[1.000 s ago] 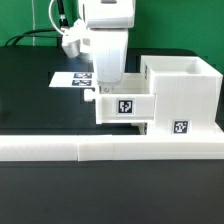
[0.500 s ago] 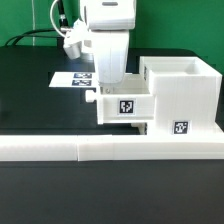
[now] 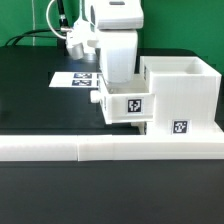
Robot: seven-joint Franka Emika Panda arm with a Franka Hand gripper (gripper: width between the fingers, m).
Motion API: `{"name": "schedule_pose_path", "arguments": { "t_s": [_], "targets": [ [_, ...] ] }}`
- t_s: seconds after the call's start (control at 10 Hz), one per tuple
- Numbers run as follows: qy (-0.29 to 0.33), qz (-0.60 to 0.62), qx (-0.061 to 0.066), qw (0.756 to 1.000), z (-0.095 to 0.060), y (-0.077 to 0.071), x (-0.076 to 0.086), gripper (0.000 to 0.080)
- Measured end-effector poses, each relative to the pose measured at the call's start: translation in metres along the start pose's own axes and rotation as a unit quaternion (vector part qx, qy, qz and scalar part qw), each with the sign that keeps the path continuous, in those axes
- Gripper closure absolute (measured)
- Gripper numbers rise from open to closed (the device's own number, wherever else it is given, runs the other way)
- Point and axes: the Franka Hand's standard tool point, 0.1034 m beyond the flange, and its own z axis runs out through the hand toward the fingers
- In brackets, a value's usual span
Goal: Assemble drawer
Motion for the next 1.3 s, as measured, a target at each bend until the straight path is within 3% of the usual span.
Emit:
{"name": "schedule_pose_path", "arguments": {
  "t_s": [0.2,0.9,1.0,1.1,1.2,1.3],
  "targets": [
    [0.005,0.016,-0.012,1.000,0.001,0.001,0.004,0.0755],
    [0.004,0.036,-0.010,0.999,0.001,0.000,0.009,0.0751],
    [0.002,0.035,-0.009,0.999,-0.003,0.000,0.009,0.0548],
    [0.000,0.036,-0.004,0.999,-0.010,0.001,0.009,0.0548],
    [-0.003,0.036,0.000,0.999,-0.020,0.003,0.009,0.0365],
    [-0.007,0.036,0.001,0.999,-0.030,0.005,0.006,0.0235]
  ]
}}
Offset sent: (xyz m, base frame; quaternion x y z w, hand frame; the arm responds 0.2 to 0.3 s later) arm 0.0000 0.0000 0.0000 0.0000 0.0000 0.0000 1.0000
